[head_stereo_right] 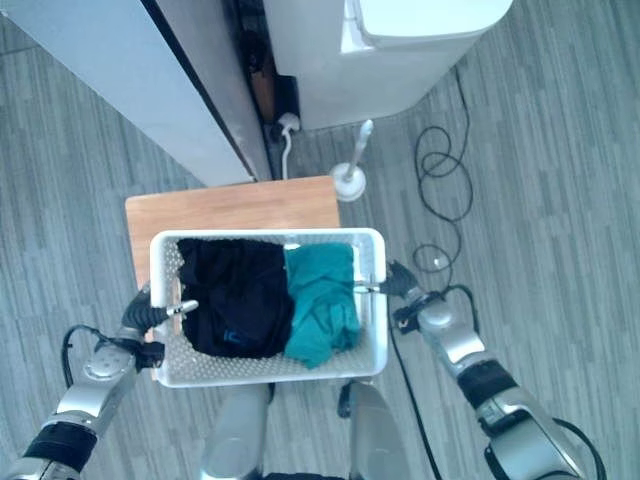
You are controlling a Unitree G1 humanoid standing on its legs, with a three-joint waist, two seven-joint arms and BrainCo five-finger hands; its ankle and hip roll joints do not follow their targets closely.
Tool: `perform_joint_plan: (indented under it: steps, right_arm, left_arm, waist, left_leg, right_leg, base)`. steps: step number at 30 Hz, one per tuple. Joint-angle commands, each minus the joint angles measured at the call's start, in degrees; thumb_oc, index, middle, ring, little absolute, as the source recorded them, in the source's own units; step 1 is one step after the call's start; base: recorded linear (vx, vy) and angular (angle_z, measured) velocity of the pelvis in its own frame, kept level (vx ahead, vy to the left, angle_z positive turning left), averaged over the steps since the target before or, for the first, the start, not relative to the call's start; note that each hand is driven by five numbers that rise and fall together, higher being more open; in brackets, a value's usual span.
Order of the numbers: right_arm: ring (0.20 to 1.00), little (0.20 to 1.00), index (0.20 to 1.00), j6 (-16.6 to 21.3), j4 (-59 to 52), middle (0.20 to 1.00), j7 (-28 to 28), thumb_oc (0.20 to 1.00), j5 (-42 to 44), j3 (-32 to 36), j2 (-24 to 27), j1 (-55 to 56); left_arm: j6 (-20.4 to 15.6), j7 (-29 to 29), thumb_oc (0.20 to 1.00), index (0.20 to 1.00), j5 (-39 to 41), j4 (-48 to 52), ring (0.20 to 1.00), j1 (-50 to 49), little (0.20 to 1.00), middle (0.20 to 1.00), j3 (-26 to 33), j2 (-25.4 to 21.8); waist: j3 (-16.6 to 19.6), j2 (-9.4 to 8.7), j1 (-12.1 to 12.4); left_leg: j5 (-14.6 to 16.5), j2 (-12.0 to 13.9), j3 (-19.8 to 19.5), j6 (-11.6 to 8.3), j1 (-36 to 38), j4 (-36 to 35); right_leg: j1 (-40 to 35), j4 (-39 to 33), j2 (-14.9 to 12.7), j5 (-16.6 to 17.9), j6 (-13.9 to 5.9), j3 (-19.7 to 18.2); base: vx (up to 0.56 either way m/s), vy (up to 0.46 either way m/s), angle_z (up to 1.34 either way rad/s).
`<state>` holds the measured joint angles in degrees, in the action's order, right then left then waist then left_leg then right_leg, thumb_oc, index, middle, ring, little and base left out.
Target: Grab the laundry basket,head to the washer,open it,put in the laundry and shut it.
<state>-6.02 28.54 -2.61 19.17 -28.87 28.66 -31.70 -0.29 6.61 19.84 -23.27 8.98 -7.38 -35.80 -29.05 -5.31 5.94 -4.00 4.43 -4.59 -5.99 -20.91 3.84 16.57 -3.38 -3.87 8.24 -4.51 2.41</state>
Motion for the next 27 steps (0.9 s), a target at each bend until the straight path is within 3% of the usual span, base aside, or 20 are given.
perform_joint_plan:
  steps: [1,4,10,15,21,27]
  right_arm:
    - [1.000,1.000,1.000,0.0,1.2,1.000,1.1,1.000,-2.2,-2.0,-2.8,-3.2]
    - [1.000,1.000,1.000,-0.8,7.9,1.000,2.6,1.000,-3.2,-3.0,-6.4,-6.6]
    - [1.000,1.000,1.000,-3.2,34.8,1.000,5.4,1.000,-4.4,-4.0,-16.9,-17.3]
    - [1.000,1.000,1.000,-4.9,47.3,1.000,6.4,1.000,-4.7,-3.7,-22.3,-20.6]
    - [1.000,1.000,1.000,-6.8,53.9,1.000,6.0,1.000,-8.4,-4.0,-25.0,-21.5]
    - [1.000,1.000,1.000,-7.0,55.0,1.000,4.4,1.000,-10.1,-3.3,-23.9,-22.7]
  left_arm:
    - [2.5,2.8,1.000,1.000,-0.6,-4.7,1.000,4.1,1.000,1.000,-0.9,0.6]
    - [2.8,3.4,1.000,1.000,-0.3,-5.3,1.000,5.6,1.000,1.000,-1.5,0.3]
    - [3.4,5.3,1.000,1.000,0.8,-5.5,1.000,10.4,1.000,1.000,-4.2,0.9]
    - [3.6,6.6,1.000,1.000,1.8,-6.4,1.000,14.4,1.000,1.000,-7.6,2.0]
    - [4.4,6.5,1.000,1.000,1.6,-7.0,1.000,16.1,1.000,1.000,-11.6,4.6]
    - [5.4,4.0,1.000,1.000,-0.9,-7.5,1.000,16.2,1.000,1.000,-13.6,3.2]
  waist:
    - [0.1,-1.99,0.1]
    - [-0.2,-2.40,0.5]
    - [-0.7,-2.54,1.8]
    - [-0.7,-2.06,2.8]
    - [-0.7,-1.37,4.3]
    - [-0.7,-0.96,5.3]
  left_leg:
    - [1.4,-0.6,-3.6,2.36,-4.7,2.4]
    - [1.7,-0.8,-3.7,2.33,-5.6,3.1]
    - [1.6,-1.2,-4.3,2.31,-7.7,3.4]
    - [1.3,-1.7,-4.7,2.31,-9.2,3.3]
    - [2.4,-2.9,-5.4,2.74,-9.4,4.9]
    - [4.0,-3.7,-5.4,3.34,-8.5,6.8]
  right_leg:
    - [3.8,5.6,-3.7,-3.3,-1.89,2.7]
    - [4.1,5.4,-3.4,-3.3,-1.81,2.5]
    - [5.2,4.9,-2.7,-3.0,-1.55,2.2]
    - [6.2,4.8,-2.5,-3.0,-1.49,2.6]
    - [4.9,4.8,-2.8,-3.0,-1.89,3.2]
    - [3.1,5.4,-3.4,-3.2,-2.43,3.7]
  base:
    - [0.00,0.000,0.00]
    - [0.00,-0.005,0.01]
    - [0.01,-0.012,-0.10]
    - [0.01,-0.012,0.06]
    - [0.02,0.007,0.01]
    - [0.01,0.036,-0.01]
